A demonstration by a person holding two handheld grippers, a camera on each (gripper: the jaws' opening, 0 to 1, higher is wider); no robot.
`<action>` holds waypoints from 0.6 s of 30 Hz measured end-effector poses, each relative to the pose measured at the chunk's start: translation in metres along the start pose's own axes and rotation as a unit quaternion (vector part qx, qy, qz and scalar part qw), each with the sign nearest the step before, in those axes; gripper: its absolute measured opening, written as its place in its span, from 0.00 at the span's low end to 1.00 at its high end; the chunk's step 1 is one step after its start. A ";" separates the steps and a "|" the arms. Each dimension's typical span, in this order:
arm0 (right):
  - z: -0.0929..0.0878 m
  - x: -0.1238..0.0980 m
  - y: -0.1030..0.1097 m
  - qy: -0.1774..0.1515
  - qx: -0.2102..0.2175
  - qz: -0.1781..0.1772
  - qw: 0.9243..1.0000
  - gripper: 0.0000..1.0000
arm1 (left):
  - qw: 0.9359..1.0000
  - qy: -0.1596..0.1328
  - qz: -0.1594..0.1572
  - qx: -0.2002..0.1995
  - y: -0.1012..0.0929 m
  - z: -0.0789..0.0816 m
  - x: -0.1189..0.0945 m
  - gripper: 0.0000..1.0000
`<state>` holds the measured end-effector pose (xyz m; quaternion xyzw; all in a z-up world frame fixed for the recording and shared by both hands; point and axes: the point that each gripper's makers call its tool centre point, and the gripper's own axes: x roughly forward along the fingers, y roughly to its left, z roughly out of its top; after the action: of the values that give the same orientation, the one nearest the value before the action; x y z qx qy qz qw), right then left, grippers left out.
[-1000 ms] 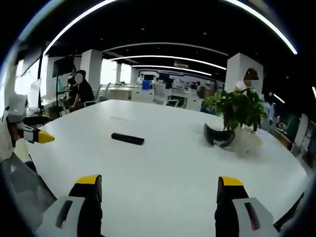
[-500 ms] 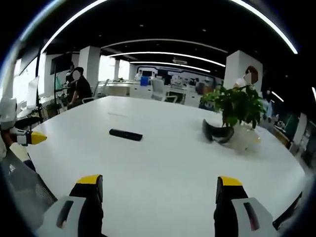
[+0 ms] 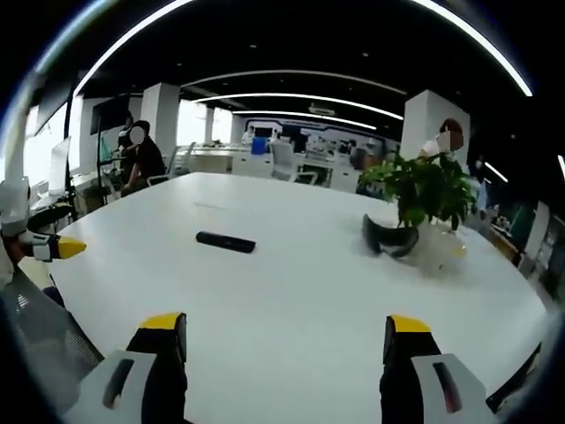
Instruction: Press the specified remote control buttons in sequence, fully releasing each button before pressing the next.
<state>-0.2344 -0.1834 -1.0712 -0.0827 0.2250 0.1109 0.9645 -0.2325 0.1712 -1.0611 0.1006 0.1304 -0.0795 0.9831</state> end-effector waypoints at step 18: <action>-0.001 0.000 0.003 0.003 0.000 0.008 1.000 0.89 | 1.000 -0.005 0.005 -0.001 0.003 -0.001 0.000 1.00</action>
<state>-0.2354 -0.1809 -1.0725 -0.0813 0.2283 0.1182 0.9630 -0.2319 0.1739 -1.0618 0.0999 0.1246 -0.0755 0.9843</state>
